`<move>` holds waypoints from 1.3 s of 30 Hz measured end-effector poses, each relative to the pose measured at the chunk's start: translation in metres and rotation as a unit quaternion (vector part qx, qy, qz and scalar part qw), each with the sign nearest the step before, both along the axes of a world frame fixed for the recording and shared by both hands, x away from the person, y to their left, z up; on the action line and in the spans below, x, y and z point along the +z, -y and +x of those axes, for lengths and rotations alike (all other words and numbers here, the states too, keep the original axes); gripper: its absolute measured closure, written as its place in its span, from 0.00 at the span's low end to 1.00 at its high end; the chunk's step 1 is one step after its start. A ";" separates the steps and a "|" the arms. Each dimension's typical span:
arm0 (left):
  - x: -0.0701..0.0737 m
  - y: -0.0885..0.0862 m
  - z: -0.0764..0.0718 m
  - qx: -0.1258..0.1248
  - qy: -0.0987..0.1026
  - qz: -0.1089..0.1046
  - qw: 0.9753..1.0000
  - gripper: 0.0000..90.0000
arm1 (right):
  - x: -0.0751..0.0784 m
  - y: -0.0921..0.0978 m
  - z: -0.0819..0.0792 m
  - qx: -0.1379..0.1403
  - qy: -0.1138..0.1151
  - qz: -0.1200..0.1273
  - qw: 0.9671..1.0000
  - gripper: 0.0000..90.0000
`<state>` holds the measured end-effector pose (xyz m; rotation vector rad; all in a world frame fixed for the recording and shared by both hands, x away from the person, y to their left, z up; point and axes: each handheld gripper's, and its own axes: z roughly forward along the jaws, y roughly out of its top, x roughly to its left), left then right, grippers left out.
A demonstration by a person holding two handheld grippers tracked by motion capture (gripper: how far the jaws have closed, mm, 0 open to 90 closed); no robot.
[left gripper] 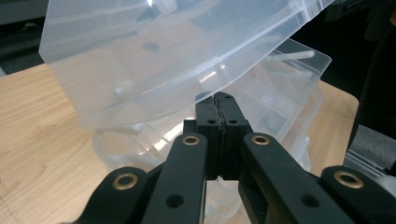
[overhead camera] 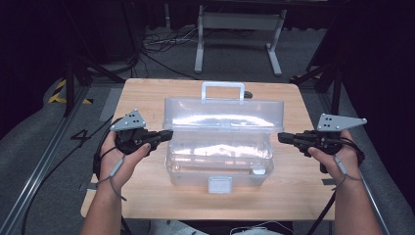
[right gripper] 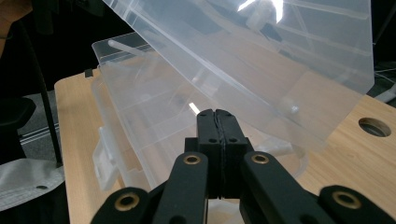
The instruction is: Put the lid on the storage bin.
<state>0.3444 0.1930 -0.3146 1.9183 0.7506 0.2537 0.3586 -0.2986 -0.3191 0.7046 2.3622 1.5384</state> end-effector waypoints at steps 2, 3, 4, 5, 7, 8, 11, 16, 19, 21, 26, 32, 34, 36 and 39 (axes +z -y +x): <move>0.000 0.000 -0.001 -0.002 -0.004 0.003 1.000 1.00 | 0.000 0.000 0.000 0.001 -0.008 -0.001 1.000 1.00; 0.000 0.000 -0.001 -0.004 -0.006 0.004 1.000 1.00 | 0.000 0.000 0.000 0.002 -0.011 -0.003 1.000 1.00; -0.001 0.000 -0.001 -0.005 -0.009 0.004 1.000 1.00 | 0.000 0.000 -0.001 0.002 -0.014 -0.004 1.000 1.00; -0.001 -0.001 -0.002 -0.007 -0.012 0.005 1.000 1.00 | 0.000 0.000 -0.001 0.002 -0.018 -0.006 1.000 1.00; -0.001 -0.002 -0.003 -0.009 -0.019 0.008 1.000 1.00 | 0.001 -0.001 -0.001 0.005 -0.029 -0.011 1.000 1.00; -0.002 -0.002 -0.003 -0.009 -0.022 0.008 1.000 1.00 | 0.001 -0.001 -0.002 0.005 -0.033 -0.013 0.999 1.00; -0.002 -0.003 -0.004 -0.013 -0.029 0.013 0.999 1.00 | 0.001 -0.001 -0.002 0.007 -0.044 -0.019 0.999 1.00; -0.003 -0.005 -0.006 -0.018 -0.041 0.018 0.999 1.00 | 0.000 -0.002 -0.003 0.010 -0.061 -0.031 0.998 1.00; -0.004 -0.005 -0.006 -0.020 -0.046 0.026 0.998 1.00 | 0.000 -0.004 -0.003 0.011 -0.071 -0.041 0.997 1.00; -0.004 -0.005 -0.007 -0.021 -0.050 0.032 0.998 1.00 | 0.000 -0.005 -0.004 0.011 -0.077 -0.050 0.996 1.00; -0.006 -0.004 -0.007 -0.027 -0.061 0.043 0.997 1.00 | -0.003 -0.007 -0.002 0.006 -0.088 -0.070 0.994 1.00; -0.008 -0.004 -0.007 -0.028 -0.076 0.054 0.995 1.00 | -0.005 -0.009 -0.001 0.004 -0.099 -0.088 0.991 1.00; -0.009 -0.004 -0.007 -0.029 -0.081 0.057 0.995 1.00 | -0.006 -0.010 -0.001 0.006 -0.102 -0.094 0.990 1.00; -0.009 -0.004 -0.007 -0.030 -0.083 0.060 0.994 1.00 | -0.006 -0.011 -0.001 0.006 -0.104 -0.097 0.990 1.00; -0.010 -0.003 -0.007 -0.027 -0.088 0.069 0.993 1.00 | -0.007 -0.012 -0.002 0.008 -0.109 -0.107 0.988 1.00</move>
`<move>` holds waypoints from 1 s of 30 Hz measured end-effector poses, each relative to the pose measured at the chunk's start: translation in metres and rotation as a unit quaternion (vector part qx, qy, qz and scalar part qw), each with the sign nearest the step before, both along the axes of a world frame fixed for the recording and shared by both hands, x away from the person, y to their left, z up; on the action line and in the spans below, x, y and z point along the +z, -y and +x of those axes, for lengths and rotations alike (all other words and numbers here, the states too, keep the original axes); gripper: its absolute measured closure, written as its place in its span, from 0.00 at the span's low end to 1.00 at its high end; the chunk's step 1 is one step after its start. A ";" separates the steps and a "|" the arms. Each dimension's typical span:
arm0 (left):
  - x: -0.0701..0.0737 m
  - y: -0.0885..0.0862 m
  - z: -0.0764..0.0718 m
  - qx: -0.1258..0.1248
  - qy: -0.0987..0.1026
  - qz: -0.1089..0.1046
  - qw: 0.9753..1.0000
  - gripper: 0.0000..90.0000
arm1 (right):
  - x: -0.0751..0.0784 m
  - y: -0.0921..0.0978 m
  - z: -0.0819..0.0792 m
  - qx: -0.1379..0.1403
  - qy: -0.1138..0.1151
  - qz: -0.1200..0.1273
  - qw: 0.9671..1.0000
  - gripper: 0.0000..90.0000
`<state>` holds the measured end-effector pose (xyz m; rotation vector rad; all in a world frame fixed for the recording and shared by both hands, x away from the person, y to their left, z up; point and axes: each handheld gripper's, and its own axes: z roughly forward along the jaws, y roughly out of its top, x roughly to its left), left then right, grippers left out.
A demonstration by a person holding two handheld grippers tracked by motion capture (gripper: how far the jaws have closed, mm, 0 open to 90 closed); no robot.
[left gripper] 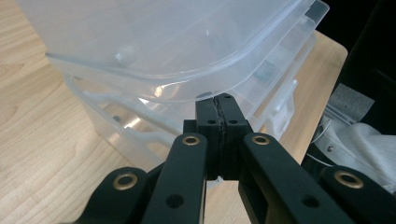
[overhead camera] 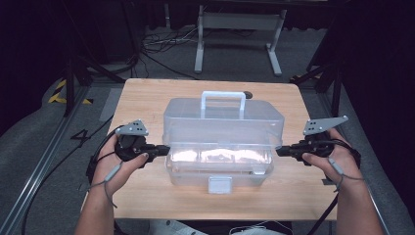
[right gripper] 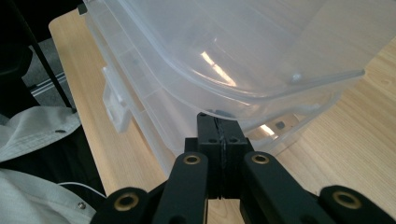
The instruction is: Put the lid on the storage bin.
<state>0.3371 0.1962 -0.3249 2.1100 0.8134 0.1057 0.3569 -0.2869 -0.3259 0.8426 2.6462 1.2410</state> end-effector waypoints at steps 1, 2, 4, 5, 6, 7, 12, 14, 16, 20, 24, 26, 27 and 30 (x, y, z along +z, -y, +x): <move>0.000 0.000 0.000 0.000 -0.003 0.004 1.000 1.00 | 0.000 0.000 0.000 0.001 -0.001 -0.003 1.000 1.00; 0.000 0.001 0.000 0.001 -0.006 0.006 1.000 1.00 | -0.001 -0.001 0.000 0.002 -0.003 -0.007 1.000 1.00; 0.000 0.001 0.000 0.004 -0.020 0.010 1.000 1.00 | -0.001 -0.002 0.000 0.005 -0.007 -0.014 1.000 1.00; 0.000 0.002 0.000 0.003 -0.026 0.012 1.000 1.00 | -0.002 -0.002 0.000 0.005 -0.008 -0.016 1.000 1.00; 0.000 0.002 0.000 0.000 -0.027 0.016 1.000 1.00 | -0.002 -0.003 0.000 0.006 -0.010 -0.019 1.000 1.00; 0.000 0.002 0.000 -0.002 -0.028 0.020 0.999 1.00 | -0.002 -0.003 0.000 0.006 -0.011 -0.022 1.000 1.00; -0.001 0.003 0.001 -0.007 -0.039 0.029 0.999 1.00 | -0.004 -0.004 0.000 0.010 -0.018 -0.032 0.999 1.00; -0.001 0.003 0.001 -0.010 -0.039 0.035 0.999 1.00 | -0.004 -0.005 0.000 0.012 -0.020 -0.037 0.999 1.00; -0.002 0.004 0.001 -0.011 -0.041 0.038 0.998 1.00 | -0.005 -0.005 0.000 0.013 -0.021 -0.040 0.999 1.00; -0.002 0.005 0.000 -0.016 -0.044 0.046 0.998 1.00 | -0.005 -0.006 0.000 0.016 -0.027 -0.045 0.998 1.00; -0.003 0.006 -0.001 -0.018 -0.051 0.051 0.997 1.00 | -0.007 -0.007 0.000 0.022 -0.031 -0.054 0.998 1.00; -0.003 0.006 0.000 -0.021 -0.052 0.057 0.997 1.00 | -0.007 -0.007 0.000 0.023 -0.031 -0.056 0.998 1.00; -0.003 0.006 -0.001 -0.020 -0.057 0.057 0.997 1.00 | -0.007 -0.007 0.000 0.024 -0.032 -0.059 0.997 1.00; -0.004 0.007 -0.001 -0.024 -0.062 0.062 0.996 1.00 | -0.009 -0.008 0.000 0.029 -0.034 -0.066 0.997 1.00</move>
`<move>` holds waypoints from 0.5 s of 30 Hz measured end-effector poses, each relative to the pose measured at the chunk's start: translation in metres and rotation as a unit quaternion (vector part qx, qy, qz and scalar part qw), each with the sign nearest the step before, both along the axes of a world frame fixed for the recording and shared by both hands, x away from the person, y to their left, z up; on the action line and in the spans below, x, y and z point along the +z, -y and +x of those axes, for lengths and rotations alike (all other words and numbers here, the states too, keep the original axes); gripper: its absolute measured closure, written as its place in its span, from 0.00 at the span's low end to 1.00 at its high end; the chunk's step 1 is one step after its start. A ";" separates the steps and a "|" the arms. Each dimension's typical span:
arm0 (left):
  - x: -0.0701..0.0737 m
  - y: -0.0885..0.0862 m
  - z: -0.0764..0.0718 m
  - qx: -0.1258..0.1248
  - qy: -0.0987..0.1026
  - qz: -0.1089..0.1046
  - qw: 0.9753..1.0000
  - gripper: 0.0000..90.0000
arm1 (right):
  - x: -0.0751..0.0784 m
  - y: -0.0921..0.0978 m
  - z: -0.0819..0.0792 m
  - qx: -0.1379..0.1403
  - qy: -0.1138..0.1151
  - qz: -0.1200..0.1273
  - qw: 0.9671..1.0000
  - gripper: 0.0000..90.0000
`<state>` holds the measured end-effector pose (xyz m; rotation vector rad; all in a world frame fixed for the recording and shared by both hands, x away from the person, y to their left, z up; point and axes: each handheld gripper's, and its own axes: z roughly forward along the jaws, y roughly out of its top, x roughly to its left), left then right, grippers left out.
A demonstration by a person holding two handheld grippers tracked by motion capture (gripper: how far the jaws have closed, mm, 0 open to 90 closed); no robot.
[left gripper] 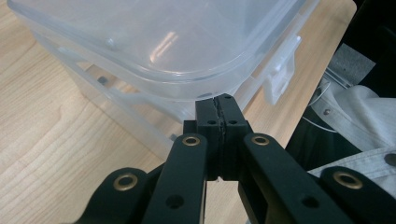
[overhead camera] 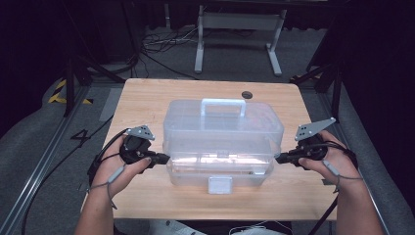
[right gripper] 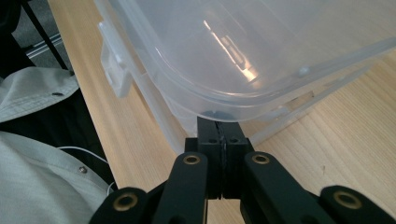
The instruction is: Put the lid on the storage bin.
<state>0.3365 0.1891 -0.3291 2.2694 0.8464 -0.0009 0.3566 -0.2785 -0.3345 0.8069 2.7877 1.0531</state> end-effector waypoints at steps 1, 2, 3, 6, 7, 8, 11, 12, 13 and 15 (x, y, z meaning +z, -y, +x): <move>0.000 0.000 0.000 -0.001 -0.001 0.001 1.000 1.00 | 0.000 0.000 0.000 0.002 0.000 -0.003 1.000 1.00; -0.001 0.000 0.000 -0.003 -0.002 0.004 1.000 1.00 | -0.001 0.000 0.000 0.004 -0.002 -0.005 1.000 1.00; -0.001 0.001 0.000 -0.002 -0.004 0.003 1.000 1.00 | -0.001 -0.001 0.000 0.004 -0.003 -0.007 1.000 1.00; -0.002 0.001 0.000 -0.005 -0.009 0.009 1.000 1.00 | -0.002 -0.001 0.000 0.006 -0.007 -0.012 1.000 1.00; -0.002 0.001 0.000 -0.006 -0.010 0.009 1.000 1.00 | -0.002 -0.002 0.000 0.007 -0.008 -0.012 1.000 1.00; -0.002 0.001 0.000 -0.007 -0.011 0.010 1.000 1.00 | -0.003 -0.002 0.000 0.010 -0.008 -0.014 1.000 1.00; -0.003 0.001 0.000 -0.010 -0.015 0.016 1.000 1.00 | -0.004 -0.002 0.000 0.013 -0.010 -0.019 1.000 1.00; -0.004 0.002 0.000 -0.012 -0.016 0.018 1.000 1.00 | -0.004 -0.002 0.000 0.014 -0.011 -0.020 1.000 1.00; -0.004 0.002 0.000 -0.013 -0.016 0.020 1.000 1.00 | -0.005 -0.003 0.000 0.014 -0.013 -0.023 1.000 1.00; -0.005 0.003 0.000 -0.015 -0.019 0.022 0.999 1.00 | -0.006 -0.003 0.001 0.018 -0.015 -0.026 0.999 1.00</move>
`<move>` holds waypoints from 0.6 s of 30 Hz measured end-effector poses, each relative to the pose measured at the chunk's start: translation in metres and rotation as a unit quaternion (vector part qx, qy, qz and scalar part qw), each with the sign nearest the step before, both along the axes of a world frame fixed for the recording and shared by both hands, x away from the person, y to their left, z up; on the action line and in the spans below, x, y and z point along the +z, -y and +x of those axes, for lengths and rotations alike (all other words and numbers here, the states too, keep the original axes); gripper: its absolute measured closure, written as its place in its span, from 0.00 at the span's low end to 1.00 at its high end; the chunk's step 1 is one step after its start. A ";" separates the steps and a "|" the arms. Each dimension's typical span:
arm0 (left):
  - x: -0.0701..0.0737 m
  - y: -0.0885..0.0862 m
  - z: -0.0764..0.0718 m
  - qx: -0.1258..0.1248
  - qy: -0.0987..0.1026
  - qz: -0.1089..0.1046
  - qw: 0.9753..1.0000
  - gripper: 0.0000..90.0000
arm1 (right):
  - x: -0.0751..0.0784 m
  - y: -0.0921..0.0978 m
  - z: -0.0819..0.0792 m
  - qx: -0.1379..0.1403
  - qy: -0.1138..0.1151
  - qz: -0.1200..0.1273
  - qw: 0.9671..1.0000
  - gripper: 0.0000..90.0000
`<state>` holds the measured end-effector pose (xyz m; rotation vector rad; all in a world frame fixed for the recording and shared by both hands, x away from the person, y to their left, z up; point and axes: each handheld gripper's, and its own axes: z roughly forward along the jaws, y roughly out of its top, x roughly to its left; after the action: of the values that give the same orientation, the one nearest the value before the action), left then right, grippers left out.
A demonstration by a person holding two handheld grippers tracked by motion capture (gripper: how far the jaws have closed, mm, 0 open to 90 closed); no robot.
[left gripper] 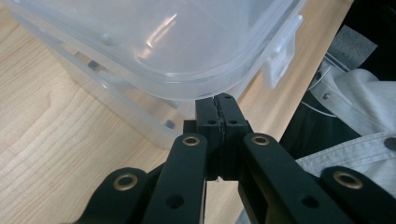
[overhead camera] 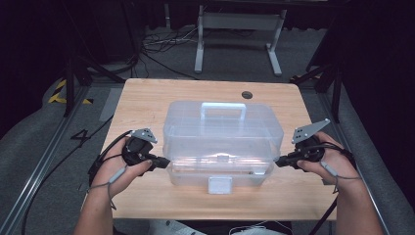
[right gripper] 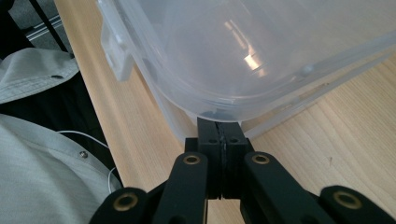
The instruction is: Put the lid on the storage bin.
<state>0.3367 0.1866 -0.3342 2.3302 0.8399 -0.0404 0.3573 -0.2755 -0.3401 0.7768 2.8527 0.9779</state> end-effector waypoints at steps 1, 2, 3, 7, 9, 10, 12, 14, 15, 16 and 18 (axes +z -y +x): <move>0.000 0.000 0.000 -0.002 0.000 0.003 1.000 1.00 | 0.000 0.000 0.000 0.000 0.000 0.000 1.000 1.00; -0.001 0.000 0.000 -0.002 -0.002 0.004 1.000 1.00 | -0.001 0.000 0.000 0.001 -0.003 -0.002 1.000 1.00; -0.001 0.000 0.000 -0.004 -0.004 0.006 1.000 1.00 | -0.001 -0.001 0.000 0.002 -0.003 -0.003 1.000 1.00; -0.002 0.002 0.000 -0.009 -0.007 0.015 1.000 1.00 | -0.003 -0.002 0.001 0.007 -0.008 -0.011 1.000 1.00; -0.003 0.002 0.000 -0.011 -0.009 0.019 1.000 1.00 | -0.004 -0.002 0.001 0.008 -0.011 -0.015 1.000 1.00; -0.003 0.002 0.000 -0.013 -0.009 0.021 1.000 1.00 | -0.005 -0.003 0.001 0.009 -0.013 -0.016 1.000 1.00; -0.004 0.003 0.000 -0.016 -0.012 0.025 1.000 1.00 | -0.005 -0.003 0.001 0.011 -0.015 -0.021 1.000 1.00; -0.005 0.003 0.000 -0.018 -0.014 0.029 0.999 1.00 | -0.007 -0.004 0.001 0.015 -0.015 -0.025 0.999 1.00; -0.005 0.004 0.000 -0.019 -0.015 0.031 0.999 1.00 | -0.007 -0.004 0.001 0.016 -0.016 -0.026 0.999 1.00; -0.006 0.004 0.000 -0.020 -0.015 0.034 0.999 1.00 | -0.007 -0.005 0.001 0.014 -0.019 -0.029 0.999 1.00; -0.006 0.005 0.000 -0.022 -0.018 0.038 0.999 1.00 | -0.008 -0.005 0.001 0.016 -0.021 -0.033 0.999 1.00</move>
<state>0.3370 0.1820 -0.3404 2.4264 0.8209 -0.0700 0.3585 -0.2704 -0.3483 0.7585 2.9255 0.8749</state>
